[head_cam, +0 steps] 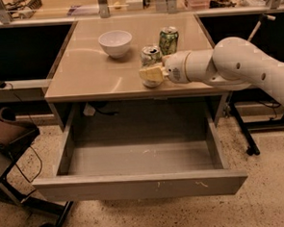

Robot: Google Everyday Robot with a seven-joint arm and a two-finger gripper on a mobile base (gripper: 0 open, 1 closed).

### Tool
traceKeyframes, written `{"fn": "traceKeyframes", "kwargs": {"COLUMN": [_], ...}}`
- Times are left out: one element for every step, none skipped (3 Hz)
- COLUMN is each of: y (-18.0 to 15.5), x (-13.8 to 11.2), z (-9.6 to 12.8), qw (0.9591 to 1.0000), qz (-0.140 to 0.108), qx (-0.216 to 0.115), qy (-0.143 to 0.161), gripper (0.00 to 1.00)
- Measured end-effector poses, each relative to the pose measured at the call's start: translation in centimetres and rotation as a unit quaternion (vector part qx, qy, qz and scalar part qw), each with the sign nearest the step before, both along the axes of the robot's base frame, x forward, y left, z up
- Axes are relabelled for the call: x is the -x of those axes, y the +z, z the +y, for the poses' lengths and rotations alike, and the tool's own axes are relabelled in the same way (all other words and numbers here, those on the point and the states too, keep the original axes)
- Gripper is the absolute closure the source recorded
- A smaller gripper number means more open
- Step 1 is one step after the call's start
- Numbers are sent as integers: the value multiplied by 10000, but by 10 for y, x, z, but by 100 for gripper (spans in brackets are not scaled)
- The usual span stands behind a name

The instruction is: Place 7up can into top drawer

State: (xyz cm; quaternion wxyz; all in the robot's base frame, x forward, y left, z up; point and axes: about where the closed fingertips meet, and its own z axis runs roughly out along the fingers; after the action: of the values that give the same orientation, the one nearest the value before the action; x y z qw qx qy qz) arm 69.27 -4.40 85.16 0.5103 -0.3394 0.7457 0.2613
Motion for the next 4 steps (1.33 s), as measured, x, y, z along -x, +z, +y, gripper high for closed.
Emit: {"fn": "traceKeyframes", "kwargs": {"y": [11, 29, 25, -8], "x": [5, 57, 131, 194], "z": [-10, -29, -61, -83], "qw": [10000, 9992, 9988, 9976], "qz": [-33, -42, 47, 140], "qx": [55, 192, 300, 418], "qy": [68, 343, 389, 539], "gripper": [89, 100, 100, 100]}}
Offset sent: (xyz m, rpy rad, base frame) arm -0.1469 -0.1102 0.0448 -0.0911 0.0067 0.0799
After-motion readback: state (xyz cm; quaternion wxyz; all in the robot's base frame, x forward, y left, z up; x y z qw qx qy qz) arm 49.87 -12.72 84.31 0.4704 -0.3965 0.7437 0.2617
